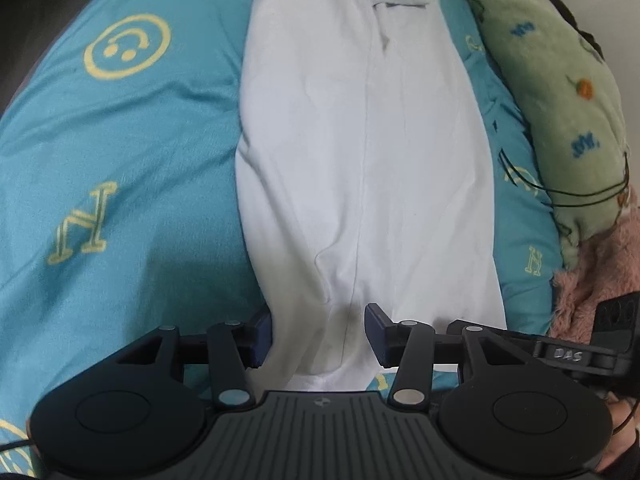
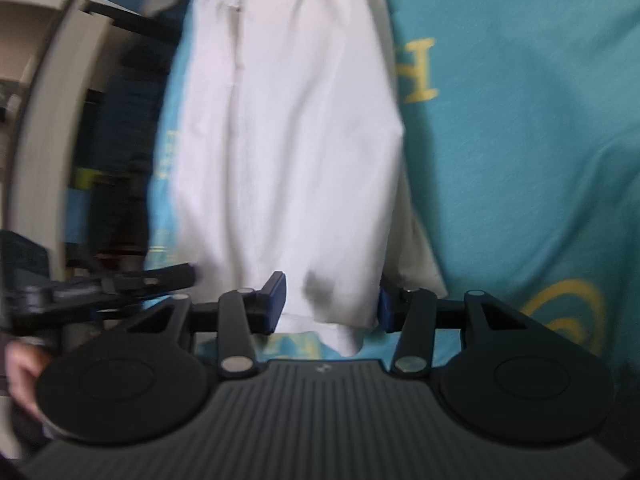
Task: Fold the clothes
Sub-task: 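Grasp the hem with the right gripper while the left gripper pinches it, then lift the hem with both grippers and fold it over toward the collar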
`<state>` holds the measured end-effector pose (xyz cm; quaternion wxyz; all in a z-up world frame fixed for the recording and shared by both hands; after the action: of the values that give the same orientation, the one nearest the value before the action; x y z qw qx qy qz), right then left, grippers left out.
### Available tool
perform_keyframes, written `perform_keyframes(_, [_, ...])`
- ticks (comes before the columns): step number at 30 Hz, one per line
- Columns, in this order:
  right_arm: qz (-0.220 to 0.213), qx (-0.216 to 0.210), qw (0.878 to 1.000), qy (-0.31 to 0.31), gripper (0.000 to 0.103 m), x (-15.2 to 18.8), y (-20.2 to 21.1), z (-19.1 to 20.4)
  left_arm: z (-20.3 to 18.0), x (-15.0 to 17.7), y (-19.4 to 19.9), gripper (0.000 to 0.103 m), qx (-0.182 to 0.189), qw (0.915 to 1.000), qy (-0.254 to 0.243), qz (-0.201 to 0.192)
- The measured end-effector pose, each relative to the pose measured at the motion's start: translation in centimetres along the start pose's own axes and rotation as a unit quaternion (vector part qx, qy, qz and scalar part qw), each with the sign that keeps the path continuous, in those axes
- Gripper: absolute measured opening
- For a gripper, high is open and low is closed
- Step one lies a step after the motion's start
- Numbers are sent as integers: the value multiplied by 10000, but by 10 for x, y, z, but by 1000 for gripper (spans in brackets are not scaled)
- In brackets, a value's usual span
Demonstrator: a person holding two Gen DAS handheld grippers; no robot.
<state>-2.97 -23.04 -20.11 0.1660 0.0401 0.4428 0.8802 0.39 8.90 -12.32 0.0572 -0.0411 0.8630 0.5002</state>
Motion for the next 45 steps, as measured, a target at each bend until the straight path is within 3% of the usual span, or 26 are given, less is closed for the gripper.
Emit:
perform_keyframes(2, [-15,-317,9995,-52,46,-1,3,2,2,7,5,51,77,9998,-58,-149])
perform_keyframes(6, [51,-190,9998,10,46,-1,-2,5,-6,5,15,50,473,9974,-149,-514])
perform_keyframes(8, [155,-69,9998,76,46,0,-6,5,-9,7,18,50,477,9970,-264,-553])
perform_keyframes(12, [210,156,9988,422,46,4,-15,15,-7,0,-20,54,63,9998,-58,-180])
perform_keyframes(16, [192,256,9972,679,46,8,-15,19,8,4,-43,69,-474,9983,86,343])
perform_keyframes(17, [164,279,9966,752,46,8,-14,21,8,5,-46,69,-493,9977,77,448])
perform_keyframes(18, [134,364,9957,845,41,9,-14,24,8,6,-49,67,-513,9971,68,553])
perform_keyframes(19, [105,454,9945,940,27,10,-15,26,8,7,-52,65,-524,9966,50,639])
perform_keyframes(20, [75,545,9931,1035,19,10,-16,29,6,8,-52,63,-519,9963,16,685])
perform_keyframes(21, [46,635,9916,1129,13,11,-16,31,4,9,-52,55,-517,9961,-21,720])
perform_keyframes(22, [6,661,9903,1225,11,12,-15,34,2,11,-52,39,-520,9959,-63,731])
perform_keyframes(23, [-118,599,9907,1218,10,9,-6,37,-1,12,-50,30,-510,9961,-97,716])
perform_keyframes(24, [-249,529,9910,1203,10,6,3,40,-2,13,-46,14,-472,9967,-115,643])
perform_keyframes(25, [-379,460,9911,1187,10,3,13,43,-4,13,-41,7,-397,9977,-95,538])
perform_keyframes(30, [-1030,112,9885,1105,9,-11,63,59,-9,7,17,4,419,9975,386,-429])
perform_keyframes(33, [-1418,-98,9842,1053,9,-20,93,68,-25,-2,62,4,947,9870,647,-1130])
perform_keyframes(38, [-2358,-338,9628,1276,9,-23,173,106,-78,-11,131,4,1612,9657,626,-1938])
perform_keyframes(41, [-2701,-418,9515,1410,9,-8,207,114,-91,16,161,4,1767,9606,547,-2075])
perform_keyframes(45, [-2688,-439,9500,1525,9,34,220,103,-93,71,166,4,1786,9638,585,-1892])
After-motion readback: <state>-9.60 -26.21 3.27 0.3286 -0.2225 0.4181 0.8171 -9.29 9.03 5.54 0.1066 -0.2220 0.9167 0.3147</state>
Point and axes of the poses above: each gripper's, at about its wrist camera, not at the fingertips, and y roughly against the way its jaws point, z to its left, x to its underside, the point moved 5 cm from there along -y, roughly the way its jaws point, and after that the axes turned 5 degrees about x, right-handed, at the moved point
